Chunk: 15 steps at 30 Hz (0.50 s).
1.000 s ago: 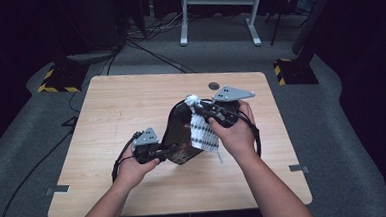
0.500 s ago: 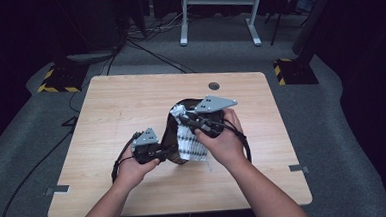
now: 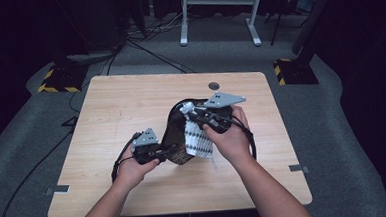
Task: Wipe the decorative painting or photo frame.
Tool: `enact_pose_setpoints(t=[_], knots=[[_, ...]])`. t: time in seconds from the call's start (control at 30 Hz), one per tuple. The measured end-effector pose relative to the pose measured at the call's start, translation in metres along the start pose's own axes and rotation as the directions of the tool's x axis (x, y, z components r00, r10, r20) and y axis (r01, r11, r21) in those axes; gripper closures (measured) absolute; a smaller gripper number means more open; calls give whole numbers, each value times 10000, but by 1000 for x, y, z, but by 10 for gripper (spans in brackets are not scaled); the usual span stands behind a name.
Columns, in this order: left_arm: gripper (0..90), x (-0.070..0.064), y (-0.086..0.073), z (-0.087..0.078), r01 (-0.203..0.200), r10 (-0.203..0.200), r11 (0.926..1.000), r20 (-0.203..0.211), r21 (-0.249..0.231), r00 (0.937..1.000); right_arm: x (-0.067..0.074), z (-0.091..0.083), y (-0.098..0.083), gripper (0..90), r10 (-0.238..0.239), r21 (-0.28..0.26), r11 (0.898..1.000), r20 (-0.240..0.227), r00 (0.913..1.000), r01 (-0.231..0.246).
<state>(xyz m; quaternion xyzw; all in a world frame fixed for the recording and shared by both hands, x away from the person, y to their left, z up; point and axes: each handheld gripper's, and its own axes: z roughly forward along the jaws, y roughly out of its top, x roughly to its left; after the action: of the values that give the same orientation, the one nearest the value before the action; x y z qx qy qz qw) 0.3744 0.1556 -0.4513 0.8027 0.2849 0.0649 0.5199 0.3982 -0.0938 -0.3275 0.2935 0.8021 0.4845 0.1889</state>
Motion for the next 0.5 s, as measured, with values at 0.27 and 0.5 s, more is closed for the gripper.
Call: enact_pose_setpoints(t=[0.27,0.5], knots=[[789,0,0,0,18,-18,10000,43,39,10000,-27,-6,-8,780,596,31,9982,743,9955,-600],[789,0,0,0,35,-35,9999,-18,134,10000,-7,0,-6,778,87,157,9998,353,9993,-93]])
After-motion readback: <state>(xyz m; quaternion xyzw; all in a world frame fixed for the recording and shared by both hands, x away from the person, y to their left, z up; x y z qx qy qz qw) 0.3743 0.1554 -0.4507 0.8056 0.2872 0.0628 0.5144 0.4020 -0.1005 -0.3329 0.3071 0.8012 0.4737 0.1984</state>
